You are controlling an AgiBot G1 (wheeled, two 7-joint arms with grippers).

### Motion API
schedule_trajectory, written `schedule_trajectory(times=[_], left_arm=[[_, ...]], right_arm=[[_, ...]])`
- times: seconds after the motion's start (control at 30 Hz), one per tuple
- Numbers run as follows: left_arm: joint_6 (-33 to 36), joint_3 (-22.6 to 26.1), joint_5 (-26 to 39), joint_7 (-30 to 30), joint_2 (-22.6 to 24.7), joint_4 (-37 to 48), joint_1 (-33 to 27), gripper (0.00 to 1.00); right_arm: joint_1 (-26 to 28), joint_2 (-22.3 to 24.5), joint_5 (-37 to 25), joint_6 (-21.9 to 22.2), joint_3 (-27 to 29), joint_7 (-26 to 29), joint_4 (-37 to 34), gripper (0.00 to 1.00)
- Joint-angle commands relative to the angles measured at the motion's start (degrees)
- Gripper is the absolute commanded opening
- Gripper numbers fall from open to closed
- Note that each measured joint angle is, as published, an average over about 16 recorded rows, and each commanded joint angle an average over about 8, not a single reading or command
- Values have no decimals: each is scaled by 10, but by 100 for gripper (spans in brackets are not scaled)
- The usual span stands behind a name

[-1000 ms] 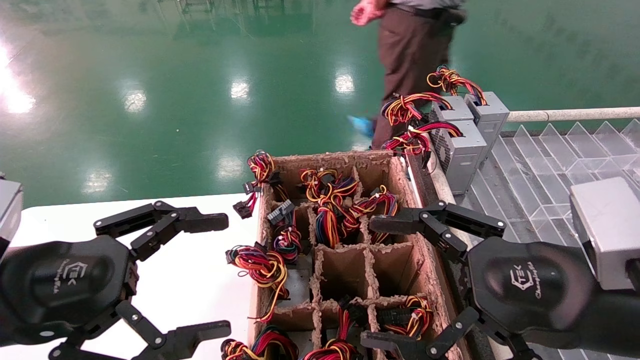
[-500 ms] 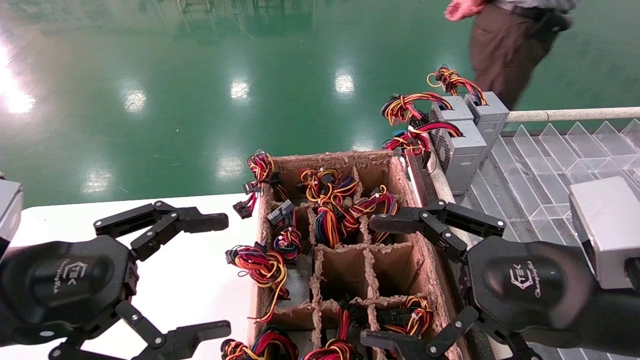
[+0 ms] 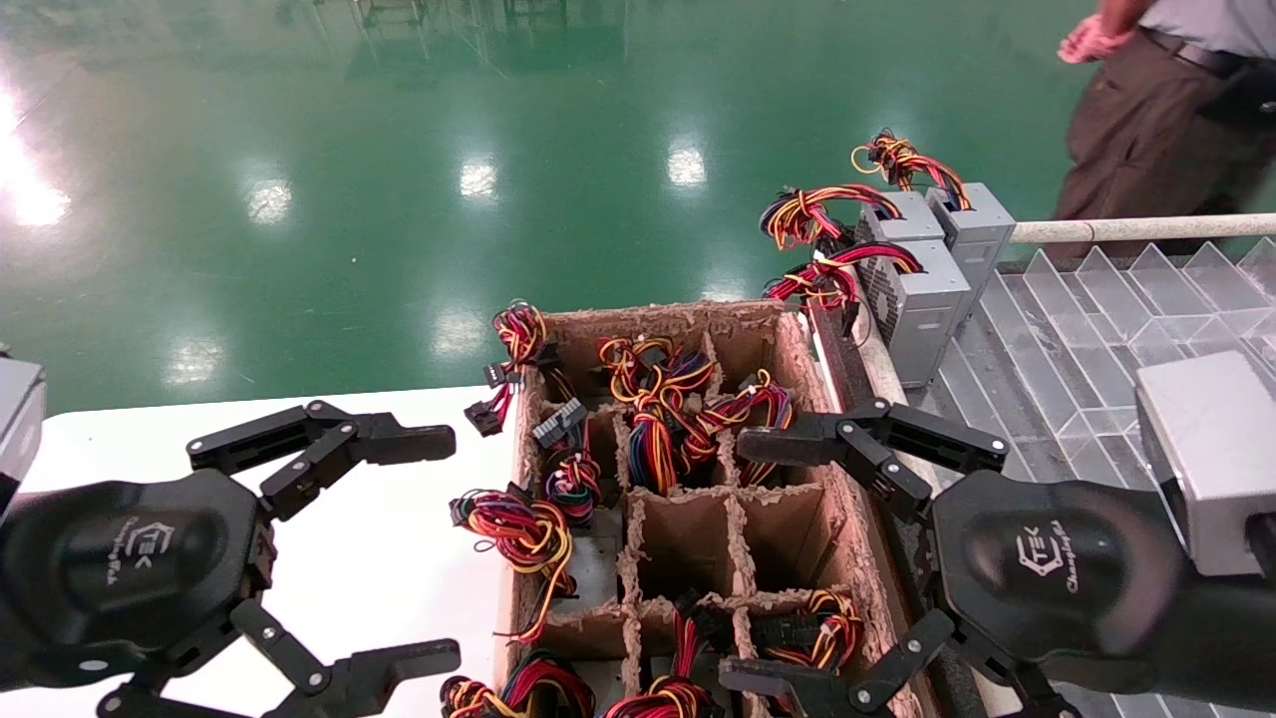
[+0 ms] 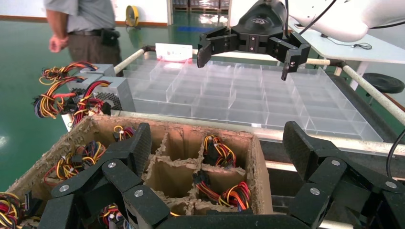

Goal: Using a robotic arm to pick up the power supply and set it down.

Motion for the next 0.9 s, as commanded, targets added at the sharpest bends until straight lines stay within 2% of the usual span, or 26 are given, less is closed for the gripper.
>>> schedule_trajectory(times=[0.03, 0.9], left_arm=[[0, 0, 0, 0, 0, 0, 0, 100], [0, 0, 0, 0, 0, 0, 0, 100]], right_arm=[[0, 0, 0, 0, 0, 0, 0, 100], [0, 0, 0, 0, 0, 0, 0, 100]])
